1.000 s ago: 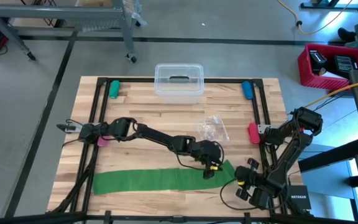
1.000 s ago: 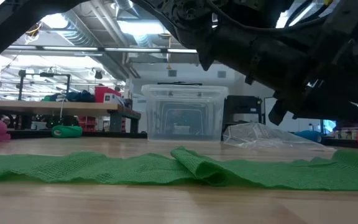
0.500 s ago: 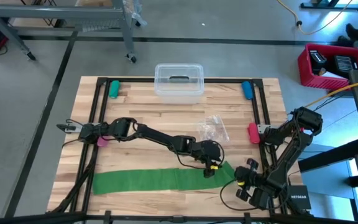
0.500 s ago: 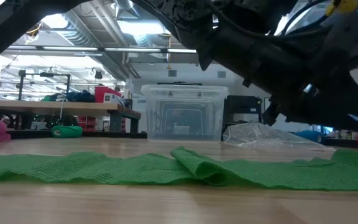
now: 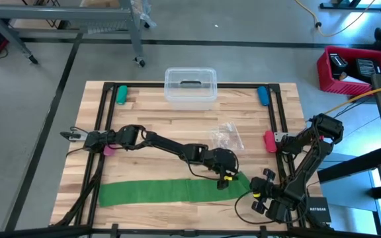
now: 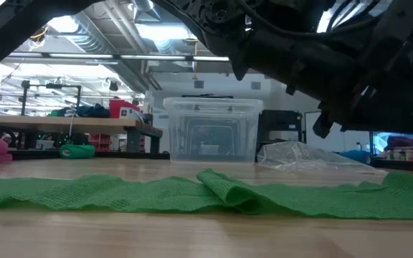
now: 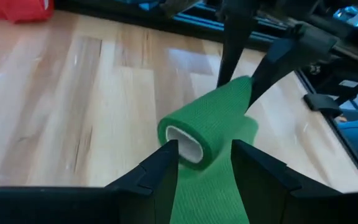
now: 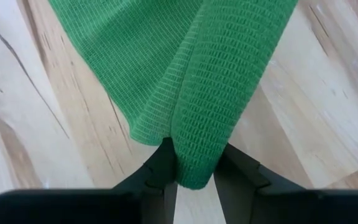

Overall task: Roll bandage
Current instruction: Roll the green bandage

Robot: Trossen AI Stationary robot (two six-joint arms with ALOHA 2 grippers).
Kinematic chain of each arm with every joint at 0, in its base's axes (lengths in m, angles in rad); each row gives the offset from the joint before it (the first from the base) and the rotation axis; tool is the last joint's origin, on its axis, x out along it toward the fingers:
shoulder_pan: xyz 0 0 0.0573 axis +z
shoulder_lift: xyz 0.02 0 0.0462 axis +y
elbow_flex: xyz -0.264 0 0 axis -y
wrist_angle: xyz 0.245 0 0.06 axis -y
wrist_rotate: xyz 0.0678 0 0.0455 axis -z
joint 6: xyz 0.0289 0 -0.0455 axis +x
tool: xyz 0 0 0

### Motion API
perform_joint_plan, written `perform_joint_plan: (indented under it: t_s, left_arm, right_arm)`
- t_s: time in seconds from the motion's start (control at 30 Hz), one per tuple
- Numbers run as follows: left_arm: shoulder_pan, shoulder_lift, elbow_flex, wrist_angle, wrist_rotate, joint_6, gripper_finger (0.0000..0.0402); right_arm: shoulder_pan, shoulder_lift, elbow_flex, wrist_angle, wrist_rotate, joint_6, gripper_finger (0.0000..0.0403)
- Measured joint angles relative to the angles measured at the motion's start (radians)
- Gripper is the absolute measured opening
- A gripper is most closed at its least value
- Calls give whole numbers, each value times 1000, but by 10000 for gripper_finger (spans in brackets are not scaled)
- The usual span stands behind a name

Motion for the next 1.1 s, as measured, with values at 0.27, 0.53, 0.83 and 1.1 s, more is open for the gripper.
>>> perform_joint_plan:
  t_s: [0.27,0.53,0.83,1.1]
  left_arm:
    - [-6,0,0,59,84,7,141]
    - [-5,0,0,60,104,-19,141]
    - [-7,-1,0,43,159,-33,141]
    - [-13,-1,0,64,70,-67,141]
  right_arm:
    - [1,0,0,8,27,-1,94]
    - [1,0,12,5,59,-44,94]
    - [-5,1,40,-22,68,-109,94]
    - [-6,1,40,-21,92,-112,94]
